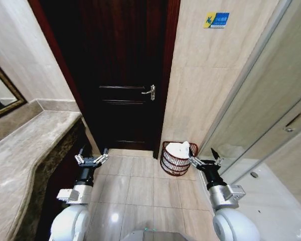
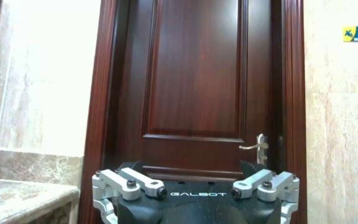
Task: Discard the used towel into the hamper.
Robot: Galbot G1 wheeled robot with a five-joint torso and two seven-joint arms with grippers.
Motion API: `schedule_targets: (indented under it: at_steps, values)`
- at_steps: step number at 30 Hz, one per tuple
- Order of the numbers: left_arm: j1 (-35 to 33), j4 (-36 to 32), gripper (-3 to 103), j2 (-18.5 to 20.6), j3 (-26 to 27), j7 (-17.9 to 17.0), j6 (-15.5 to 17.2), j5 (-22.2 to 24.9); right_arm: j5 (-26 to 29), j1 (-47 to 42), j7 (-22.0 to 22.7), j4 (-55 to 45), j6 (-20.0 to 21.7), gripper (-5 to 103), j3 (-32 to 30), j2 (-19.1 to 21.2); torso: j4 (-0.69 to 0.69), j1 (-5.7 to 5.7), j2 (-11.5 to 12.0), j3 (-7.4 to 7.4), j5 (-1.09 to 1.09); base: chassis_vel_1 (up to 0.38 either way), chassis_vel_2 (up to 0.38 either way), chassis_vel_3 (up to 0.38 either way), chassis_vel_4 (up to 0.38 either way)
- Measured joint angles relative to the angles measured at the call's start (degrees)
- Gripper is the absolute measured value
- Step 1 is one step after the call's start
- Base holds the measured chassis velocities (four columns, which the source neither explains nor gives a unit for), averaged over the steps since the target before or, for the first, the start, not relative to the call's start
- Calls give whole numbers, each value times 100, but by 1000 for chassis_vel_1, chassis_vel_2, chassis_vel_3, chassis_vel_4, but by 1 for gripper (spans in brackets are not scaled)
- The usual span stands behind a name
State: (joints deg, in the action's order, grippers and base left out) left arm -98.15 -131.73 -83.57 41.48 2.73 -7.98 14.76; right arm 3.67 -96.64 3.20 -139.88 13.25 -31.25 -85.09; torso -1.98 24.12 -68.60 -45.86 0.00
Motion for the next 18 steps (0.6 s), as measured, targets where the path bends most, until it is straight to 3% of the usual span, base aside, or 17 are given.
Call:
schedule_targets:
  at_steps: [18]
  values:
    - [63,115,100,35,-15,7,-127,11,-52,2,1,25,-3,100,4,-21,0,0,1,0,0,66,-77,-69,65]
